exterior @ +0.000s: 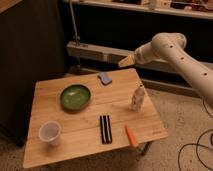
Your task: Place the white sponge in the ceramic cup
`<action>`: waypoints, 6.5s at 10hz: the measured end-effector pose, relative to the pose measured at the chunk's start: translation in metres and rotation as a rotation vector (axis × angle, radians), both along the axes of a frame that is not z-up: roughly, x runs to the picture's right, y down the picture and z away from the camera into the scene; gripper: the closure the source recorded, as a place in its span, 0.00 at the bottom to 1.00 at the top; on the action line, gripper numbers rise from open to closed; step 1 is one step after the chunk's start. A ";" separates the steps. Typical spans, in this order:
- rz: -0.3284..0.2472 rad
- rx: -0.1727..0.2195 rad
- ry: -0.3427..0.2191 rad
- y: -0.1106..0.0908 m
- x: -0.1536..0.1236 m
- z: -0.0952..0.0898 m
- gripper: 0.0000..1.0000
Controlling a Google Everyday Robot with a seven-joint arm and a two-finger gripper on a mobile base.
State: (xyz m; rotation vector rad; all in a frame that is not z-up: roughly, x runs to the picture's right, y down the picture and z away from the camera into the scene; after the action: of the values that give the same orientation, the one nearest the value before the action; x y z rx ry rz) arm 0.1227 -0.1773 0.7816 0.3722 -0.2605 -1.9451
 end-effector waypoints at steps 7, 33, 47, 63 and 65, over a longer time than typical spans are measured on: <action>-0.109 -0.067 0.014 -0.007 -0.051 0.097 0.20; -0.176 -0.363 0.089 0.102 -0.112 0.258 0.20; -0.065 -0.327 0.090 0.122 -0.116 0.269 0.42; -0.129 -0.322 -0.051 0.141 -0.077 0.180 1.00; -0.161 -0.268 -0.079 0.139 -0.054 0.135 1.00</action>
State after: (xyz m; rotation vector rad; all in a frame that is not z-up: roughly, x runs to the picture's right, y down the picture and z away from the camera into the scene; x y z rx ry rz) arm 0.0689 -0.0379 0.9167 0.2569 -0.6115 -2.0217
